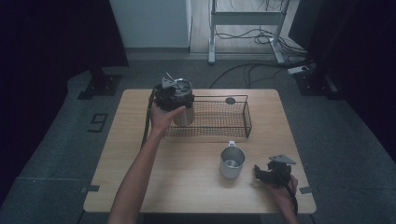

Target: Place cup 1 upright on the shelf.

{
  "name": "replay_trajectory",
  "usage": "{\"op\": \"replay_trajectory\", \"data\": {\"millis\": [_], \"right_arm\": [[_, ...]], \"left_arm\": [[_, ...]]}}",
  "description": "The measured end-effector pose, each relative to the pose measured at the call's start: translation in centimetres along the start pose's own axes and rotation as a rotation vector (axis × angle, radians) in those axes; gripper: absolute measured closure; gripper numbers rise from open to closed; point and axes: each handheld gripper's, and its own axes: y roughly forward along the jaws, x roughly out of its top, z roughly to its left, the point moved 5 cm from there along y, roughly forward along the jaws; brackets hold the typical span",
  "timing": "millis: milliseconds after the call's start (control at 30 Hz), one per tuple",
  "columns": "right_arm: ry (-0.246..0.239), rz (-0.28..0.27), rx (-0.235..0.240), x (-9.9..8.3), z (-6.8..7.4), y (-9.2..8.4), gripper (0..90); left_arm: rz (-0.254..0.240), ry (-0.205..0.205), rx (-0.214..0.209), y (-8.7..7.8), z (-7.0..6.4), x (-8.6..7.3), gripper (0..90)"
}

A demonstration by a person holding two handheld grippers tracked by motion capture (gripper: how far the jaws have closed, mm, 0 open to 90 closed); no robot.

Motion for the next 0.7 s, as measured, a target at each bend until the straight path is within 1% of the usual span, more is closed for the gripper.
{"op": "replay_trajectory", "data": {"millis": [100, 300, 367, 433, 567, 633, 667, 700], "right_arm": [[0.000, 0.000, 0.000, 0.0, 0.0, 0.0, 12.9], [0.001, -0.001, 0.001, 0.0, 0.0, 0.0, 12.9], [0.001, -0.001, 0.001, 0.0, 0.0, 0.0, 12.9], [0.001, -0.002, 0.001, 0.0, 0.0, 0.0, 12.9], [0.001, -0.001, 0.001, 0.0, 0.0, 0.0, 12.9], [0.002, -0.001, 0.001, 0.0, 0.0, 0.0, 12.9], [0.001, -0.001, 0.001, 0.0, 0.0, 0.0, 12.9], [0.001, -0.001, 0.001, 0.0, 0.0, 0.0, 12.9]], "left_arm": [[0.007, 0.003, 0.005, 0.4, 0.0, 0.0, 4.2], [0.007, 0.000, 0.017, 1.1, 0.1, 0.0, 4.1], [0.014, 0.001, 0.019, 1.3, 0.2, -0.1, 4.2], [0.017, -0.009, 0.024, 1.6, 0.2, -0.2, 4.2], [0.028, -0.001, 0.037, 2.0, 0.4, -0.4, 4.1], [0.032, -0.003, 0.038, 2.3, 0.6, -0.5, 4.1], [0.032, -0.011, 0.041, 2.4, 0.6, -0.6, 4.2], [0.036, -0.007, 0.042, 2.5, 0.7, -0.6, 4.2]]}}
